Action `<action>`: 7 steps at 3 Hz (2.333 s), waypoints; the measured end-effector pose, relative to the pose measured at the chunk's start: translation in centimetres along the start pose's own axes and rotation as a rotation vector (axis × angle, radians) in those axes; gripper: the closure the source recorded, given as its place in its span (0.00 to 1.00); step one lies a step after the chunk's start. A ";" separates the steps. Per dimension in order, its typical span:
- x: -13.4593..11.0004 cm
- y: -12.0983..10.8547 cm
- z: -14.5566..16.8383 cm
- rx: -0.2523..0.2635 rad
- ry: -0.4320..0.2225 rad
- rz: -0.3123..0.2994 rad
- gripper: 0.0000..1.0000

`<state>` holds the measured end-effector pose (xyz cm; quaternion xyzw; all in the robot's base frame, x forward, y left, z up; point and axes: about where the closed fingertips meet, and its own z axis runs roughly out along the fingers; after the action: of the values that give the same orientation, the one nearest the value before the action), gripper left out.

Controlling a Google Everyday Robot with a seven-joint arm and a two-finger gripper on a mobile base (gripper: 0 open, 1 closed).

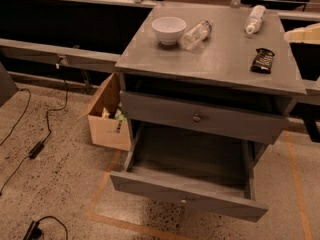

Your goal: Place blue plastic bottle into middle drawer

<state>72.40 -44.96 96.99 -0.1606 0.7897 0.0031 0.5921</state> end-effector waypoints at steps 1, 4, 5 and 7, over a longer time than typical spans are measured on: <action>1.1 0.2 1.2 0.044 0.004 0.006 0.00; 1.9 2.1 14.6 0.255 -0.034 0.094 0.00; 1.3 2.8 18.9 0.283 -0.094 0.126 0.00; 0.5 2.9 24.0 0.320 -0.173 0.161 0.00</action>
Offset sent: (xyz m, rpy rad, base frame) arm 0.0970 0.0211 -0.0772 -0.0643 -0.0763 -0.2625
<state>93.96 -37.66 88.85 0.0001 0.7366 -0.0611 0.6735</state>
